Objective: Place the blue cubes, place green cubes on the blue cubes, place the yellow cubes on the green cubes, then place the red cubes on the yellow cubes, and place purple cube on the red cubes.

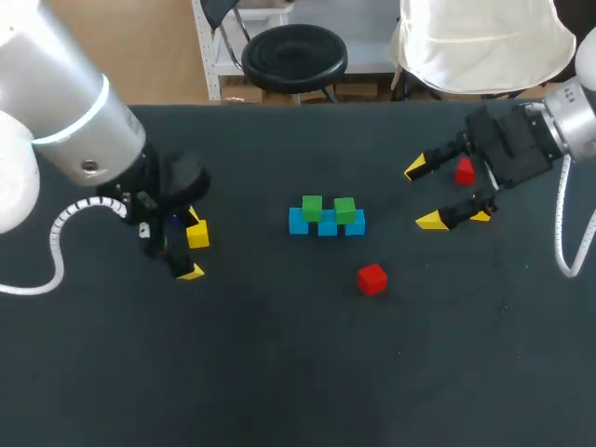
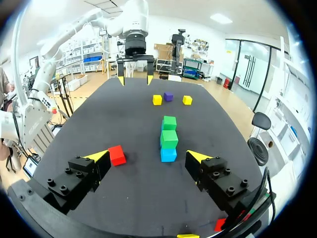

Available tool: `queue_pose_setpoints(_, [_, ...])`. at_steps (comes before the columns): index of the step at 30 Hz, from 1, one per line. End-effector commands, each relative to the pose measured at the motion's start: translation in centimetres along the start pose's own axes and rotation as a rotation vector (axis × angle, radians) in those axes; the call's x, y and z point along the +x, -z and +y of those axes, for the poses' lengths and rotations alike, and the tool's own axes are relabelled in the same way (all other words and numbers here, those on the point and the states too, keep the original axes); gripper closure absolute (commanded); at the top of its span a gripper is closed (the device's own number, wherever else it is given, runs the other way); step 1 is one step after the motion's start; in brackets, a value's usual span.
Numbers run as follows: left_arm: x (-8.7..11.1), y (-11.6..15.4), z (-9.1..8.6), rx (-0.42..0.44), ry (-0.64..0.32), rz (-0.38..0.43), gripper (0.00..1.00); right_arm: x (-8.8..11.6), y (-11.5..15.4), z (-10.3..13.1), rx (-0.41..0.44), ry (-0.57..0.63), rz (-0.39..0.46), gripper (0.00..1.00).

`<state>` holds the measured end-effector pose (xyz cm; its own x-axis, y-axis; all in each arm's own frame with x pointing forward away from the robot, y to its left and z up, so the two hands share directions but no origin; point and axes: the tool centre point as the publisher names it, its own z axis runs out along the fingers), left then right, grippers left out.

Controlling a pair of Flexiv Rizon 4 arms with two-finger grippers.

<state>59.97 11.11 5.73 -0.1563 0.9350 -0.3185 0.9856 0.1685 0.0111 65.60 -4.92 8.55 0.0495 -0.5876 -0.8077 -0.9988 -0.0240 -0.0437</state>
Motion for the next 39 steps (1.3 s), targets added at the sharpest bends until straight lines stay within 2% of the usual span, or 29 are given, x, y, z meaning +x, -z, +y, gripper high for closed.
queue_pose_setpoints(1, [-0.9, -1.4, 1.6, 0.025, 0.008, 0.017, 0.0, 0.0, 0.0, 0.0, 0.0, 0.001, -0.002, 0.0])
queue_pose_setpoints(8, [-2.2, -2.3, 3.3, 0.025, -0.007, 0.045, 0.0, 0.0, 0.0, 0.0, 0.0, 0.001, -0.002, 0.0])
queue_pose_setpoints(14, [-2.3, -3.1, 3.8, 0.023, -0.028, 0.083, 0.0, 0.0, 0.0, 0.0, 0.0, 0.001, -0.002, 0.0])
queue_pose_setpoints(24, [0.5, -3.3, 4.6, 0.007, 0.022, 0.107, 0.0, 0.0, 0.0, 0.0, 0.0, 0.001, -0.002, 0.0])
queue_pose_setpoints(30, [1.4, -3.5, 4.3, 0.006, 0.044, 0.119, 0.0, 0.0, 0.0, 0.0, 0.0, 0.001, -0.002, 0.0])
queue_pose_setpoints(31, [1.4, -3.6, 4.2, 0.007, 0.042, 0.122, 0.36, 0.0, 0.0, 0.0, 0.0, 0.001, -0.002, 0.0])
queue_pose_setpoints(32, [1.4, -3.7, 4.1, 0.009, 0.042, 0.123, 0.62, 0.0, 0.0, 0.0, 0.0, 0.001, -0.002, 0.0])
queue_pose_setpoints(33, [1.5, -3.8, 4.0, 0.013, 0.044, 0.129, 0.77, 0.0, 0.0, 0.0, 0.0, 0.001, -0.002, 0.0])
queue_pose_setpoints(37, [1.6, -4.3, 3.6, 0.024, 0.045, 0.14, 0.98, 0.0, 0.0, 0.0, 0.0, 0.001, -0.002, 0.0])
queue_pose_setpoints(39, [1.7, -4.2, 3.4, 0.019, 0.048, 0.141, 1.0, 0.0, 0.0, 0.0, 0.0, 0.001, -0.002, 0.0])
